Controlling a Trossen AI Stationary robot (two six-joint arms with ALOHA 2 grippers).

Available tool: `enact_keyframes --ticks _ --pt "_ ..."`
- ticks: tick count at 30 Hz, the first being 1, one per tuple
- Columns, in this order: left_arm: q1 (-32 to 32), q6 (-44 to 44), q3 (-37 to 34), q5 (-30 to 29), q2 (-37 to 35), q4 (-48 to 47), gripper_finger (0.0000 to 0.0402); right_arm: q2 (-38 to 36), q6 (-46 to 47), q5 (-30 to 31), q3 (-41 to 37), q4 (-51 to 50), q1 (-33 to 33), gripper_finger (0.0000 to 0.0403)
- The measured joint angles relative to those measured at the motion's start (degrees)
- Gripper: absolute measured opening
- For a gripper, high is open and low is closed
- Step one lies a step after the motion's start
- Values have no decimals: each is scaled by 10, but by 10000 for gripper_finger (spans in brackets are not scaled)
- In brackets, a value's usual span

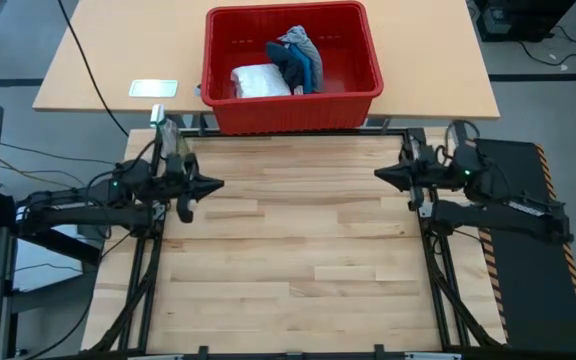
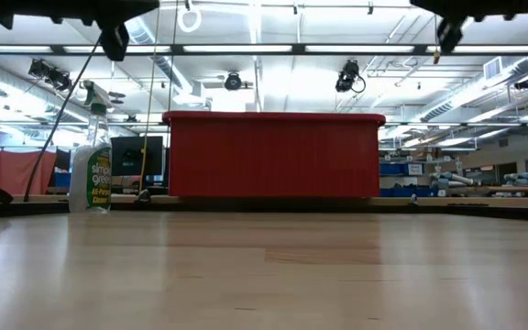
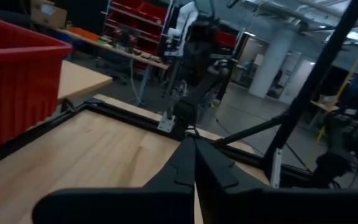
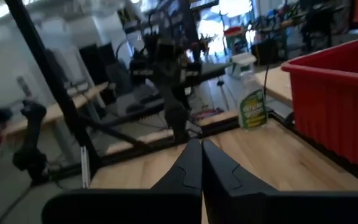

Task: Fold laundry
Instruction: Return to Home Position

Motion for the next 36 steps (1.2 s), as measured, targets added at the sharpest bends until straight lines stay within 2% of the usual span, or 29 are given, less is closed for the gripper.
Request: enact_keyframes --ticks 5,12,14,22,25,31,36 --pt "-35 -8 -26 -6 -8 31 3 -65 40 51 -36 -8 23 2" --pt "-64 -31 -141 -49 37 251 2 -81 19 150 -82 -27 91 1" --pt "-64 -11 -154 -48 41 278 3 -80 23 166 -102 -10 110 0" --pt "-75 29 -157 -31 16 219 2 -94 30 234 -169 52 169 0" --pt "-71 60 -157 -31 -9 202 2 -115 32 231 -198 61 177 0" --pt "-70 64 -157 -31 -78 96 1 -189 22 174 -230 63 179 0" --pt "-70 84 -157 -31 -130 42 1 -260 7 179 -252 58 178 0"
